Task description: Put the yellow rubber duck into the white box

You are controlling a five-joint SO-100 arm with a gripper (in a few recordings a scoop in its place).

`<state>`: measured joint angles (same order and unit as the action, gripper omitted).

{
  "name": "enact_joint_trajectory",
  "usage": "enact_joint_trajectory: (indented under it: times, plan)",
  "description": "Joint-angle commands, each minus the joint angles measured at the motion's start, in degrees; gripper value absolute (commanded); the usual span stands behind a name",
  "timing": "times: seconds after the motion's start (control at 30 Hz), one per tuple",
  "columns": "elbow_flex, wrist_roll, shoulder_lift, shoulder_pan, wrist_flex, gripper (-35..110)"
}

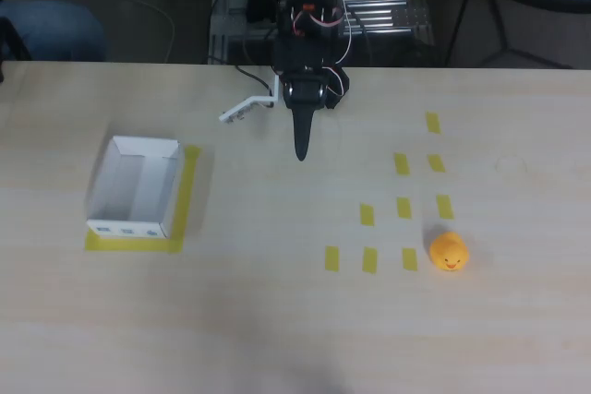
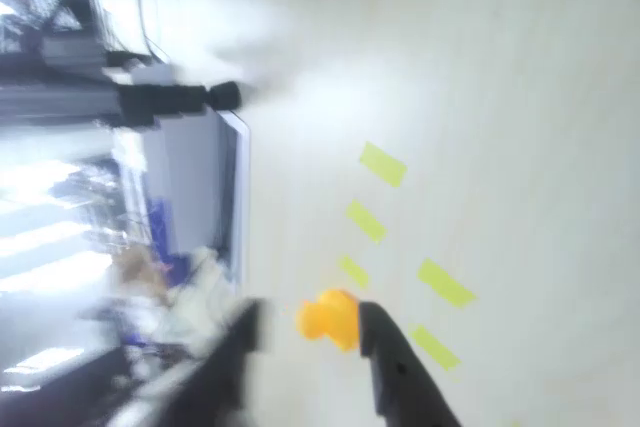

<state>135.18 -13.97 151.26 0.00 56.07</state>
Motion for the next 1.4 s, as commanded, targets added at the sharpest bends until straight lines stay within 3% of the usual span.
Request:
enact_joint_trajectory:
  times: [0.0, 0.17, 0.23, 0.47, 0.67, 1.0, 1.37]
  plan:
    - [-32.52, -13.27, -22.76, -4.83, 15.73, 32]
    - [-57.13, -20.74, -42.71, -12.3, 32.17, 43]
    - [-66.01, -21.45, -50.36, -14.85, 37.18, 39]
    - [-81.91, -20.92, -72.69, -20.04, 38.23, 32]
    - [-102.92, -19.95, -92.46, -23.12, 41.75, 47]
    - [-116.19, -23.47, -106.35, -29.88, 42.28, 59]
    - [-129.81, -22.06, -120.94, -34.01, 42.19, 58]
